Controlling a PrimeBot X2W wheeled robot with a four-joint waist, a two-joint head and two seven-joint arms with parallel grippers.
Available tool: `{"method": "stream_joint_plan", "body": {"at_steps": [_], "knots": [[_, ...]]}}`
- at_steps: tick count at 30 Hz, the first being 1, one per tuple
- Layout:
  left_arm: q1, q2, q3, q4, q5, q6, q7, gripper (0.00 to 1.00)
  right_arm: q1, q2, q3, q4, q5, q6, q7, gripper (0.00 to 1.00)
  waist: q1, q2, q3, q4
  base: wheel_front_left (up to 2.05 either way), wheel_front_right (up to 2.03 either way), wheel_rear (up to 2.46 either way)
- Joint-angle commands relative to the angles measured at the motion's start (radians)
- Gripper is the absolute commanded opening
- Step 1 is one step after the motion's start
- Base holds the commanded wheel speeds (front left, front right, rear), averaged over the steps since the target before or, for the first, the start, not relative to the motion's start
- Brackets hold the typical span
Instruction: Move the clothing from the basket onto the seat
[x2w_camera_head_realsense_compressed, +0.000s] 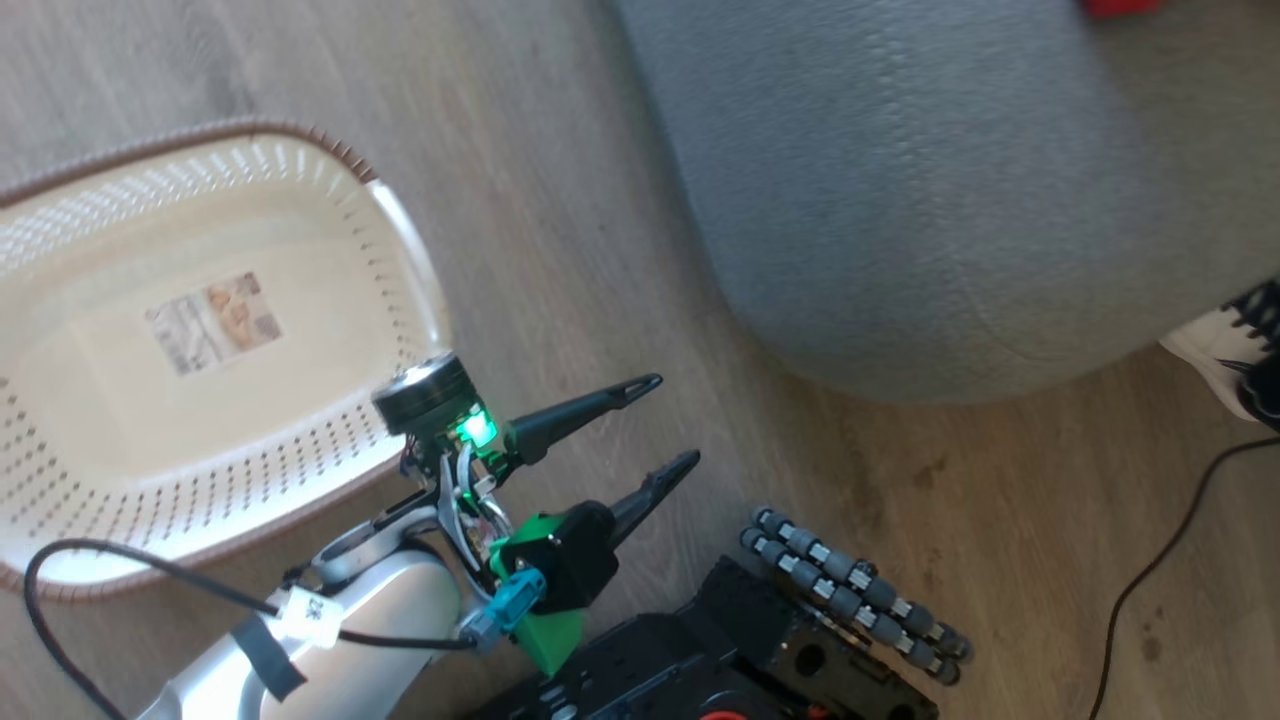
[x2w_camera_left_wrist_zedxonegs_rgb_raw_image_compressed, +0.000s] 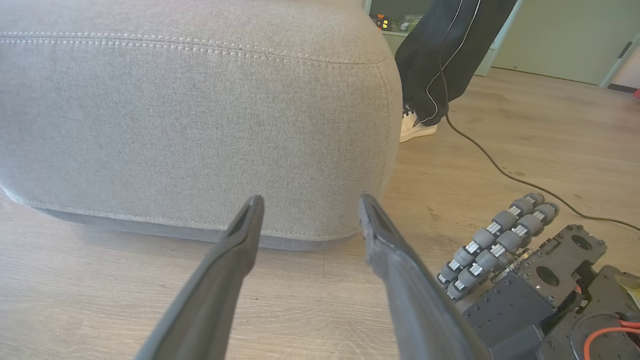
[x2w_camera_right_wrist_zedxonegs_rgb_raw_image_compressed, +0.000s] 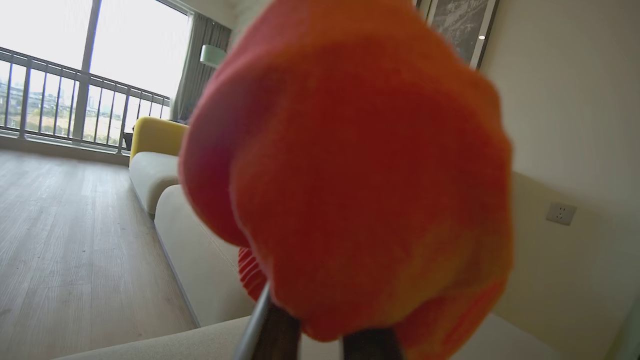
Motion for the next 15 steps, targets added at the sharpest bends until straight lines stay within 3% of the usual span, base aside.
{"method": "stream_joint_plan", "body": {"at_steps": [1,6,15], "knots": [[-0.005,0.007,0.015,-0.035,-0.001,0.006,-0.002,1.0,-0.015,-0.033,-0.005,-0.017,-0.003,0.0,-0.002,0.0,-0.0001,0.0001,0.022,0.024,0.0,0.0,0.0],[-0.021,0.011,0.003,-0.044,-0.014,0.033,-0.002,1.0,-0.081,-0.079,-0.002,0.14,-0.048,0.0,-0.002,0.0,-0.0001,0.0001,0.05,0.062,0.0,0.0,0.0],[-0.046,0.007,-0.024,-0.049,-0.03,0.064,-0.002,1.0,-0.205,-0.134,-0.019,0.592,-0.138,0.0,-0.002,0.0,-0.0001,0.0001,0.083,0.119,0.0,0.0,0.0]]}}
